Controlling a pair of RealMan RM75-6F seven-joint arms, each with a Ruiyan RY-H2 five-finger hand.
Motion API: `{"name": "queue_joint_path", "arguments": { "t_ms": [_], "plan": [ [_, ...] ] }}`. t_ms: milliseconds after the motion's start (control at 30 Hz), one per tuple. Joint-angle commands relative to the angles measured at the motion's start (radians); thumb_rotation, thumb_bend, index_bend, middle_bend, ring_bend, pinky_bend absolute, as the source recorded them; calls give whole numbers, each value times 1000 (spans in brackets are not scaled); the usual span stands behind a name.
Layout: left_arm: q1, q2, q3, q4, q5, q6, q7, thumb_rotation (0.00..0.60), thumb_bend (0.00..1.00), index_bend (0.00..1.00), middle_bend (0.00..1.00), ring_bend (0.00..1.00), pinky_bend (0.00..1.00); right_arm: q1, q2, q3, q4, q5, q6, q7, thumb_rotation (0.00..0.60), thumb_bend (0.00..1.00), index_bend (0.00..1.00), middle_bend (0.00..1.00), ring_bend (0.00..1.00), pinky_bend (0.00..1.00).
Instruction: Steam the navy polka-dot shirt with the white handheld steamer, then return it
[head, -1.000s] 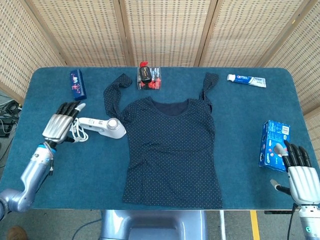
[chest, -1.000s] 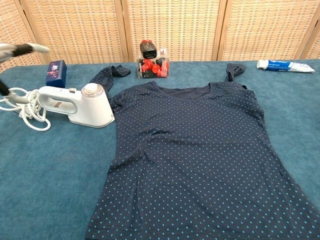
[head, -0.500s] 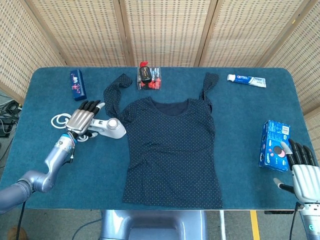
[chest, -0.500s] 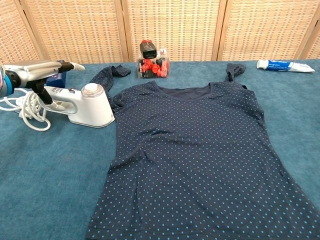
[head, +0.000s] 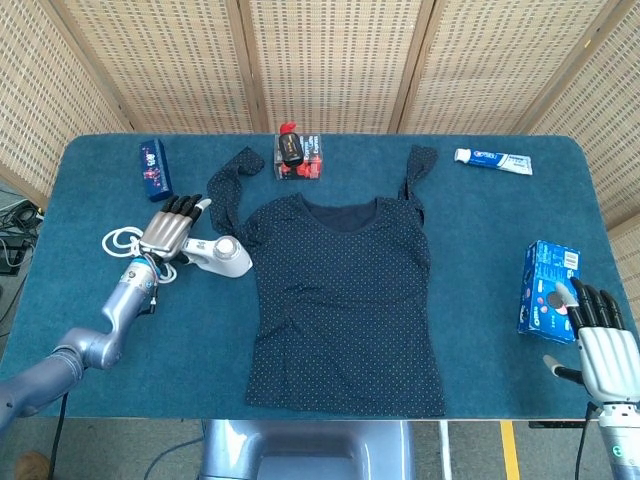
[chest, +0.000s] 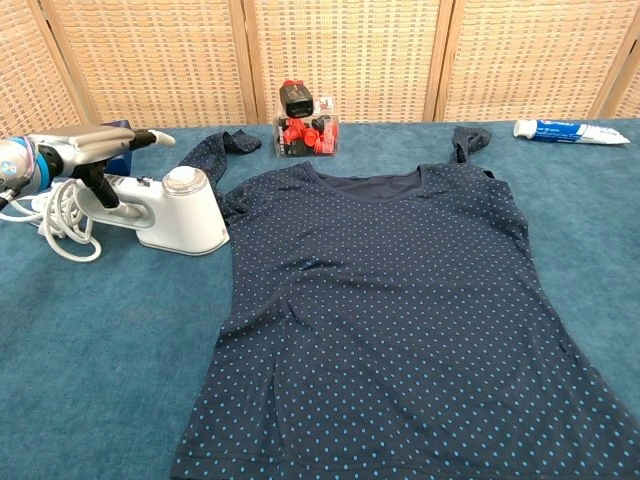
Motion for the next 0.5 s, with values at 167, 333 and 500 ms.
{"name": "queue_joint_path", "arguments": {
  "t_ms": [167, 333, 500],
  "plan": [
    [-35, -49, 11, 98, 17, -32, -26, 600, 452, 0, 0, 0, 0, 7, -4, 0, 4, 12, -16, -6, 600, 0, 23, 0, 0, 0],
    [-45, -70, 27, 140, 39, -37, -43, 600, 590, 0, 0, 0, 0, 9, -6, 0, 6, 18, -24, -8, 600, 0, 23, 0, 0, 0],
    [-45, -83, 41, 156, 69, -3, -72, 600, 582, 35, 82, 93, 71, 11, -6, -2, 4, 20, -30, -10, 600, 0, 23, 0, 0, 0]
  ]
}}
